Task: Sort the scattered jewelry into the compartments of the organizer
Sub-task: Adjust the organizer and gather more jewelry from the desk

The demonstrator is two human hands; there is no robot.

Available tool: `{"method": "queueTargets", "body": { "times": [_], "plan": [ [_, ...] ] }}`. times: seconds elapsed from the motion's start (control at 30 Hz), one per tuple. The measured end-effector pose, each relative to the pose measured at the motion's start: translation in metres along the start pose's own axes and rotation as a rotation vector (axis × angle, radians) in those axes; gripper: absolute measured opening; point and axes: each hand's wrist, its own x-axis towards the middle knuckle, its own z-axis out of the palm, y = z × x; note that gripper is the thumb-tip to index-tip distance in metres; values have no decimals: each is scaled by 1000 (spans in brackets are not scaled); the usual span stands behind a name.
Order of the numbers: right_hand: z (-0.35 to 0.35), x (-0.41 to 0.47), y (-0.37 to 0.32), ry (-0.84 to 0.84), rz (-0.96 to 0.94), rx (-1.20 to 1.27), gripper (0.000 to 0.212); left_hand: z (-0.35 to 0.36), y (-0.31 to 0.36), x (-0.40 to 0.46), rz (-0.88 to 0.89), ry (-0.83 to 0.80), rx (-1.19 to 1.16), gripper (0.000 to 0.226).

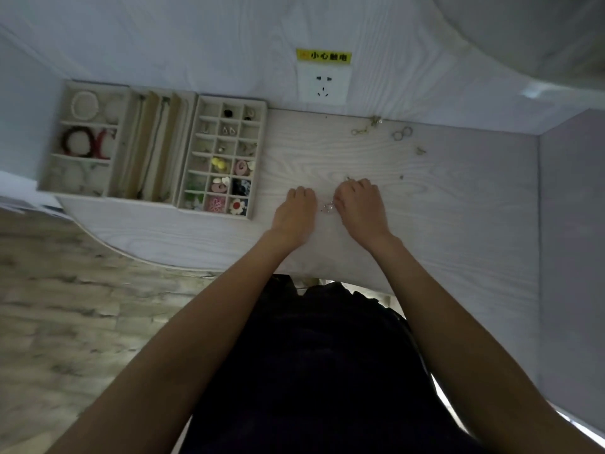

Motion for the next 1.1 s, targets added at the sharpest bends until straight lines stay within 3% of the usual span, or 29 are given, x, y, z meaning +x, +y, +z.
{"method": "queueTargets", "body": {
  "times": [0.17,0.27,0.4,0.47,0.6,0.77,0.9,1.03,1.1],
  "plan": [
    [-19,6,-10,-30,-21,421,23,-35,-8,-9,57,165,-418,16],
    [-31,16,-26,-65,35,602,18,-59,-15,-13,71,227,-636,2],
    [-59,29,-56,-138,200,945,11,-96,-26,-21,-38,259,-1143,18],
    [-72,34,-69,-123,199,1031,9,-113,-37,-26,-54,275,-1283,17],
    [-92,48,-90,-82,39,1069,8,-133,-64,-35,-70,297,-1218,14],
    [-107,69,-129,-148,-100,915,12,-139,-88,-38,5,351,-1175,21],
    [-110,83,-153,-199,-53,1167,9,-131,-99,-40,33,156,-1251,54],
    [-109,99,-176,-199,-2,1294,5,-126,-106,-44,46,100,-1238,23],
    [-106,111,-186,-129,51,1320,6,-122,-117,-48,-26,173,-1196,24]
  ]
}}
